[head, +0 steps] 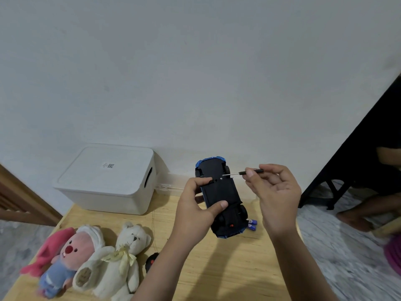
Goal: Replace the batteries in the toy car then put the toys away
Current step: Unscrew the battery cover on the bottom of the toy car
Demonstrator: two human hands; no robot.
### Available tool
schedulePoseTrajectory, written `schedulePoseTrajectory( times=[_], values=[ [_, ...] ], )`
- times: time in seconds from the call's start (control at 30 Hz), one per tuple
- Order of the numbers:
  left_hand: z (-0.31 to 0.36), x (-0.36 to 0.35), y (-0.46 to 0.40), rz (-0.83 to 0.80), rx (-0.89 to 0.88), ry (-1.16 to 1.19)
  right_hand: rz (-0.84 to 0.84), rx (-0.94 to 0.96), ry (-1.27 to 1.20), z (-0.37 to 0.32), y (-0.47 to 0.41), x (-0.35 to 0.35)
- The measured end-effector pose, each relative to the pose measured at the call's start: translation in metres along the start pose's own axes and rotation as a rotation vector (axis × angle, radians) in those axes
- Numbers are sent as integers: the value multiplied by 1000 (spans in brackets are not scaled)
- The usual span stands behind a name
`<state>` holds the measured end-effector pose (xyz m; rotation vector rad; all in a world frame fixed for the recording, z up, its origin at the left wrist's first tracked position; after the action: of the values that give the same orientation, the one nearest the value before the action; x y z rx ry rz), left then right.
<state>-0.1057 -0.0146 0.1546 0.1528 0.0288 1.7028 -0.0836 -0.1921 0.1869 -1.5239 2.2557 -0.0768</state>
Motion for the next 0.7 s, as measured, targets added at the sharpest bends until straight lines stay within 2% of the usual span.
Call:
schedulePoseTrajectory(
  times=[0.13,0.27,0.37,0.6,0.7],
  values=[
    [-14,1,-5,12,58,29,-7,-222,-162,25,2,14],
    [-35,3,-11,27,139,56,43,-328,-116,59,9,40],
    [-50,5,-12,39,185,67,21,-287,109,87,19,63],
    [-75,9,-14,48,251,51,-100,-217,871,164,48,115],
    [-82,8,-15,44,270,43,-158,-292,930,190,60,128]
  ],
)
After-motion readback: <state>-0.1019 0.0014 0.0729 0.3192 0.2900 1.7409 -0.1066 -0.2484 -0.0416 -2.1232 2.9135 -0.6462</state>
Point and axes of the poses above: each hand's wrist, its own y-axis away from the middle knuckle, its own x-axis out of the back of the hand, z = x × y, the point moved 6 cm from there along -y, towards the middle knuckle, and after that the axes turned 6 degrees about x, right-handed, at the moved point
